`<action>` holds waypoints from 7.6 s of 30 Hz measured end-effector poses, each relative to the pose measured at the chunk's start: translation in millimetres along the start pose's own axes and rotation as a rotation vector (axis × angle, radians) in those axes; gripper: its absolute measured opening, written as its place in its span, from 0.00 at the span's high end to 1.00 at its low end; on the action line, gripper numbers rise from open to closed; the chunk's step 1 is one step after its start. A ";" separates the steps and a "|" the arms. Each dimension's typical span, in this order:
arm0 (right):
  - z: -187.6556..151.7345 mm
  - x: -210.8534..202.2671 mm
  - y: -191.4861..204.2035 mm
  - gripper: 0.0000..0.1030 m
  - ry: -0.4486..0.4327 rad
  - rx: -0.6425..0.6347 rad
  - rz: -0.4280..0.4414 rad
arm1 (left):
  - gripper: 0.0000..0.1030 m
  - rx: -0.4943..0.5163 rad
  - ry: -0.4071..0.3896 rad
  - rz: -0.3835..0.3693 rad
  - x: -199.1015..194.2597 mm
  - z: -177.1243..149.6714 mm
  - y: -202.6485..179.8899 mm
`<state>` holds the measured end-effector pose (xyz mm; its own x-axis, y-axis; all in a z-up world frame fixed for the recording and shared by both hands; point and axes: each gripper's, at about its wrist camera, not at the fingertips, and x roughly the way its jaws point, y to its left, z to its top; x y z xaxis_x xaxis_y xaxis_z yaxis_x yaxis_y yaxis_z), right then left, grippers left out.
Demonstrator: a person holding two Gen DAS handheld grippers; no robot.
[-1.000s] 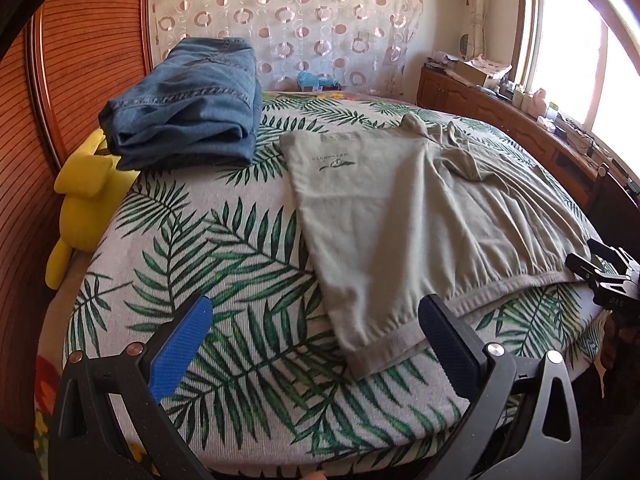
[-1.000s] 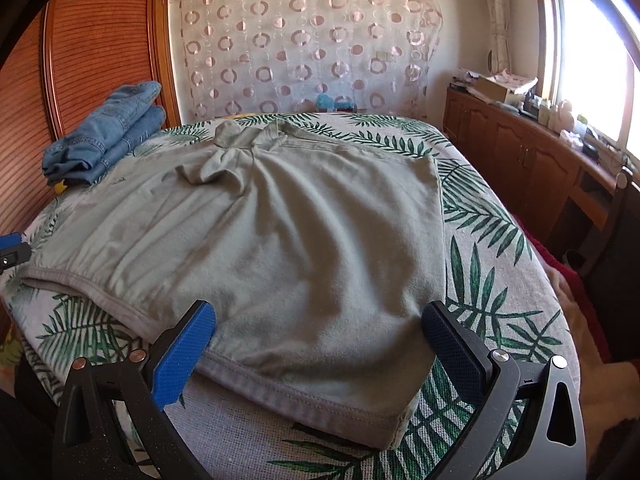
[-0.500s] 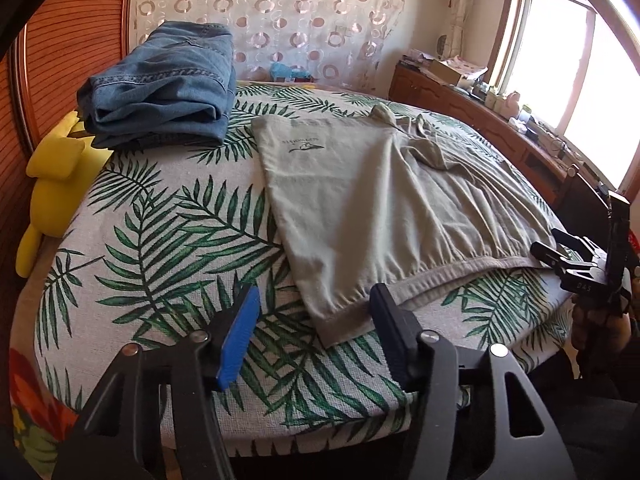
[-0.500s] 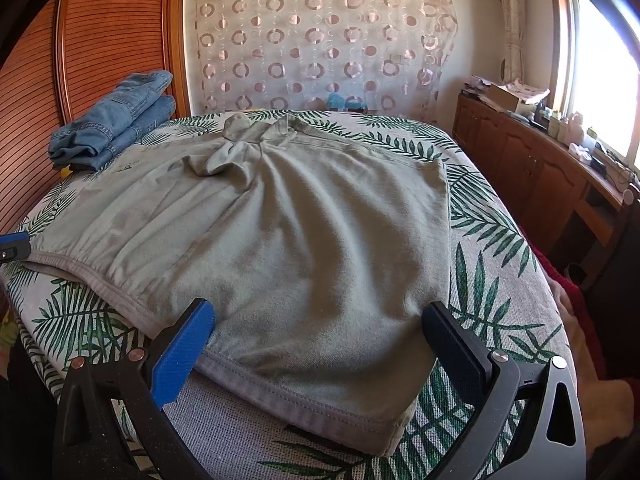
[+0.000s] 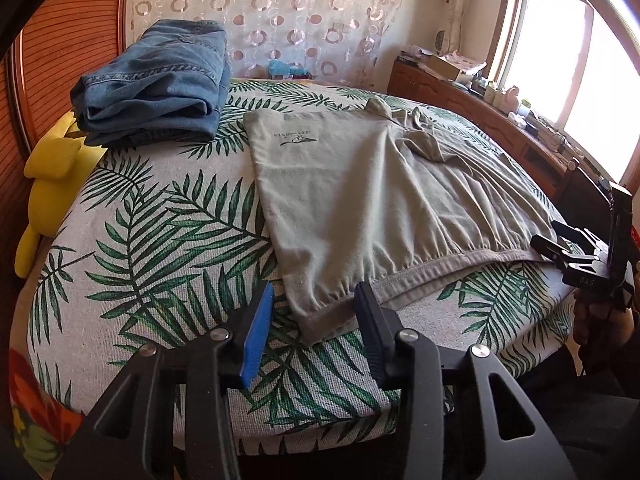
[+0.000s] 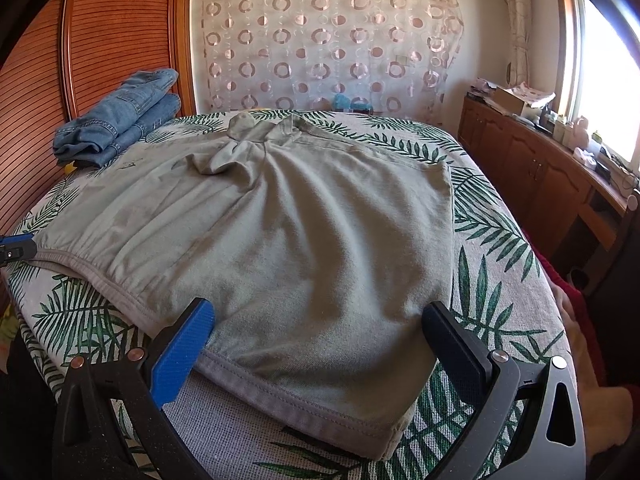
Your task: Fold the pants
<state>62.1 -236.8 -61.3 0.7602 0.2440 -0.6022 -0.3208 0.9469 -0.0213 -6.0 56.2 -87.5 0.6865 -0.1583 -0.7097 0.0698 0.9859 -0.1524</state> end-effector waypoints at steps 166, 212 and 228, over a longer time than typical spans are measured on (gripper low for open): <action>-11.7 -104.3 -6.7 0.96 -0.098 0.090 0.042 | 0.19 0.289 -0.032 -0.150 57.6 73.1 -137.7; 148.5 65.5 -8.3 0.61 0.137 -0.047 0.189 | 0.19 0.140 -0.241 -0.077 53.8 83.7 -92.7; 161.0 92.0 1.3 0.94 0.189 -0.073 0.229 | 0.19 0.130 -0.225 -0.086 58.3 85.3 -88.3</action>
<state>222.5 -179.4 11.8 0.5470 0.3991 -0.7359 -0.5163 0.8528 0.0788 89.6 -35.4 -56.8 0.8165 -0.2396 -0.5253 0.2171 0.9705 -0.1051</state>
